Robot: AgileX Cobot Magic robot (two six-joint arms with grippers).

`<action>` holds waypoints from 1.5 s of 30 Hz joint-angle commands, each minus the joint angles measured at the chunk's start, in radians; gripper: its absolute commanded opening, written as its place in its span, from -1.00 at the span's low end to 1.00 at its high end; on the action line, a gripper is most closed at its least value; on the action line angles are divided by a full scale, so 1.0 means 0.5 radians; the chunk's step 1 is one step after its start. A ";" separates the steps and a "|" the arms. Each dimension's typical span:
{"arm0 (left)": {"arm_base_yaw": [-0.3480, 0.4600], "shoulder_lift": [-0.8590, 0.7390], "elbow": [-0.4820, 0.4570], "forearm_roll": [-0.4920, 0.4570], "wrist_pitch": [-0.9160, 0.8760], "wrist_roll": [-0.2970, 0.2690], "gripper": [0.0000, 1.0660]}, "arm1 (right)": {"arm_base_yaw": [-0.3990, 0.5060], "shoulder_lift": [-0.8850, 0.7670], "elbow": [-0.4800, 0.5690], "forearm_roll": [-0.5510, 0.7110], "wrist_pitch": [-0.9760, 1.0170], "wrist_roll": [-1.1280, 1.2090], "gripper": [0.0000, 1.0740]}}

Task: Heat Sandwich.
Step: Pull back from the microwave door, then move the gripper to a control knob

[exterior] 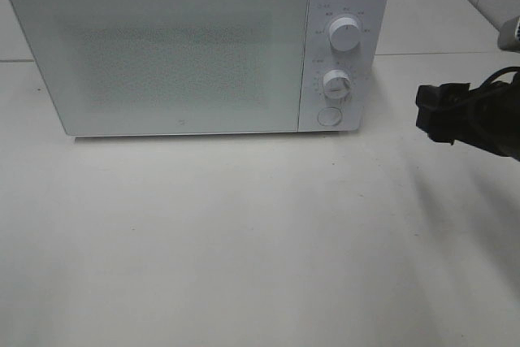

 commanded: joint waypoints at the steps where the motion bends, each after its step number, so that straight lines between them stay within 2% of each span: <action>1: 0.006 -0.050 0.006 -0.002 -0.006 -0.018 0.90 | 0.218 0.134 0.002 0.282 -0.280 -0.174 0.42; 4: 0.006 -0.050 0.006 -0.002 -0.006 -0.018 0.90 | 0.312 0.196 0.002 0.382 -0.404 -0.202 0.42; 10: 0.006 -0.050 0.006 -0.002 -0.006 -0.018 0.90 | 0.636 0.394 -0.002 0.698 -0.742 -0.234 0.42; 19: 0.006 -0.050 0.006 -0.002 -0.006 -0.018 0.90 | 0.904 0.576 -0.056 0.972 -0.910 -0.234 0.42; 30: 0.006 -0.050 0.006 -0.002 -0.006 -0.018 0.90 | 0.986 0.676 -0.180 1.056 -0.900 -0.312 0.42; 45: 0.006 -0.050 0.006 -0.002 -0.006 -0.018 0.90 | 0.980 0.708 -0.190 1.052 -0.970 -0.314 0.42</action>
